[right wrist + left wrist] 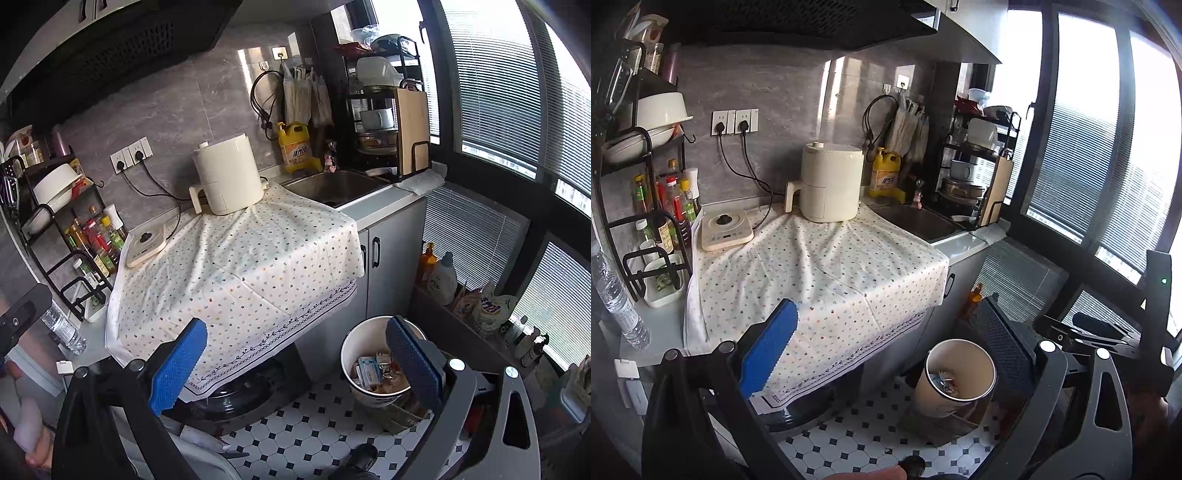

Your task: Collect trash

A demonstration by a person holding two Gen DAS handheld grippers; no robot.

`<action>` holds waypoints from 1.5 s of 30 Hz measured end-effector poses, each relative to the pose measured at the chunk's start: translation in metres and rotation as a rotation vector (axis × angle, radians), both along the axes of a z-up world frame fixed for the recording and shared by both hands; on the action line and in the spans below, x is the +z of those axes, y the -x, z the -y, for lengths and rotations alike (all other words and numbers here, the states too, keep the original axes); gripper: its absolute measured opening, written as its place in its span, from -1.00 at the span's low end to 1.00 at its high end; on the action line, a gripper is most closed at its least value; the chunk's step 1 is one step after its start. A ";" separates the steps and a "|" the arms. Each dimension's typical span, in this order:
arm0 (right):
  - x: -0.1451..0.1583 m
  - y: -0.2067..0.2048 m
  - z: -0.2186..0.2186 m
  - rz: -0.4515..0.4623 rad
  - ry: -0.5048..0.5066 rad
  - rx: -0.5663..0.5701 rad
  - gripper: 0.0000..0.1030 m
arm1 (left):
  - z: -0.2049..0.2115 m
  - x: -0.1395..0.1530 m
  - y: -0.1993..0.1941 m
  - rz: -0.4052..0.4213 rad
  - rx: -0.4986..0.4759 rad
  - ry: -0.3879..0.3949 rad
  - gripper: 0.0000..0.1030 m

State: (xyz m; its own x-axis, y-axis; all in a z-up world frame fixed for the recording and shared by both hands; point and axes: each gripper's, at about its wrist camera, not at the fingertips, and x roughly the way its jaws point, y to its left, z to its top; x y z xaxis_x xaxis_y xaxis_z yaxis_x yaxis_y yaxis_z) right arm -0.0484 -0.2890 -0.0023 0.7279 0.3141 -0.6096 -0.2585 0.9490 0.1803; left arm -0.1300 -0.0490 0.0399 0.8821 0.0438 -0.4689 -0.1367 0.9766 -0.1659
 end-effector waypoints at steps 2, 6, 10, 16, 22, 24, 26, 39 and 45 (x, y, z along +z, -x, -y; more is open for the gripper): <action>0.000 0.001 0.000 0.003 0.002 0.001 0.85 | -0.001 0.000 0.002 0.005 0.004 0.006 0.88; 0.000 0.004 0.000 0.008 0.008 0.000 0.85 | -0.002 -0.001 0.003 0.007 0.004 0.009 0.88; 0.000 0.005 0.002 0.007 0.004 0.000 0.85 | -0.004 -0.001 0.003 0.008 0.004 0.008 0.88; 0.001 0.006 0.000 0.010 0.000 0.002 0.85 | -0.005 -0.002 0.004 0.008 0.006 0.007 0.88; 0.002 0.010 -0.004 0.015 -0.003 0.009 0.85 | 0.001 0.001 0.009 0.013 0.028 0.016 0.88; 0.003 0.011 -0.005 0.017 -0.003 0.010 0.85 | 0.001 0.001 0.009 0.014 0.029 0.016 0.88; 0.003 0.011 -0.005 0.016 -0.004 0.010 0.85 | 0.001 0.001 0.009 0.016 0.031 0.016 0.88; 0.002 0.012 -0.010 0.009 -0.001 0.021 0.85 | 0.001 0.003 0.014 0.018 0.041 0.018 0.88; 0.001 0.012 -0.009 0.006 -0.007 0.027 0.85 | 0.004 0.001 0.017 0.016 0.046 0.021 0.88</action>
